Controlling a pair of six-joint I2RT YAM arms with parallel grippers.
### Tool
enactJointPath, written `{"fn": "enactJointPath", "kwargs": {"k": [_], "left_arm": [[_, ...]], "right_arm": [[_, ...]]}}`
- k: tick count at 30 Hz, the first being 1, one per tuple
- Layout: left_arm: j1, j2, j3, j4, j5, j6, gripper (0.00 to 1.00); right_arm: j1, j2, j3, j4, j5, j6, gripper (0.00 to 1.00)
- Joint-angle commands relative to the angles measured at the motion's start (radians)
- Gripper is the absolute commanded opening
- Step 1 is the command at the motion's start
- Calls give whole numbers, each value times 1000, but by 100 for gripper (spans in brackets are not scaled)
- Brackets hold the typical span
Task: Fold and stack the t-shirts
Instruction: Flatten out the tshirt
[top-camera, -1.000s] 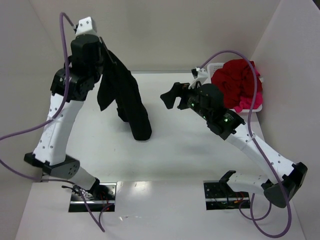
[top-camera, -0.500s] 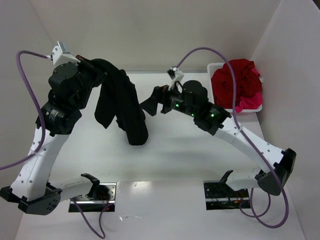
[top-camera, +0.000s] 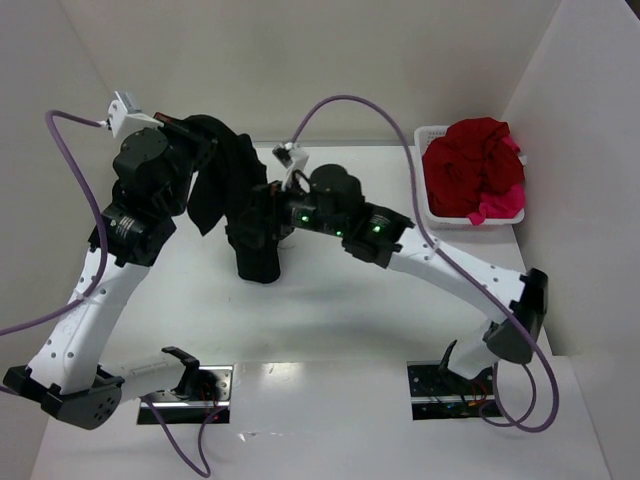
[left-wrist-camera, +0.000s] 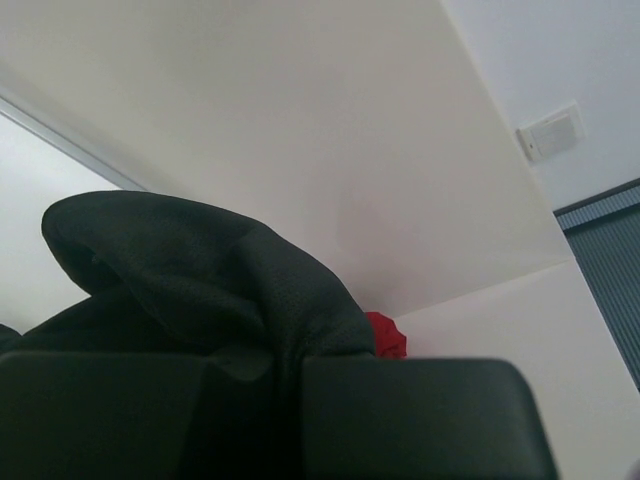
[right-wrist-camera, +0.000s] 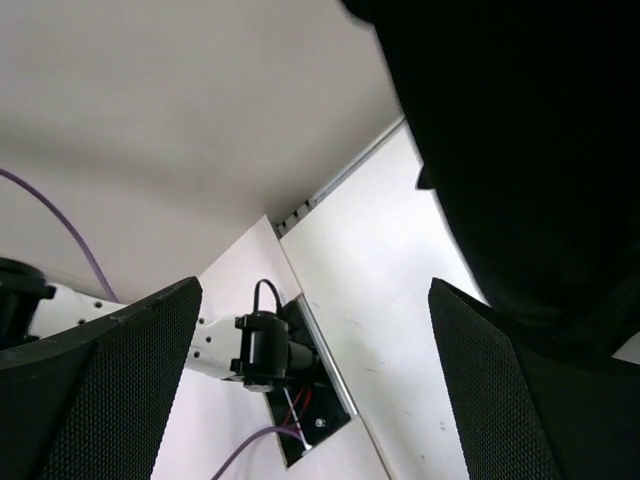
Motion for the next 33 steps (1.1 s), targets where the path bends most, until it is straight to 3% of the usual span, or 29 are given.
{"fn": "enactJointPath", "kwargs": {"k": [1, 10, 19, 28, 33], "left_arm": [[-2, -32, 18, 113, -10, -18, 0], [-2, -41, 31, 103, -9, -8, 0], [-2, -89, 9, 108, -27, -18, 0], [-2, -126, -21, 85, -27, -126, 0], [-2, -145, -21, 87, -68, -114, 0]], "right_arm": [[75, 90, 53, 41, 42, 14, 100], [146, 214, 73, 71, 251, 55, 100], [158, 295, 53, 264, 470, 86, 100], [167, 455, 122, 439, 458, 113, 100], [167, 466, 131, 541, 443, 141, 100]]}}
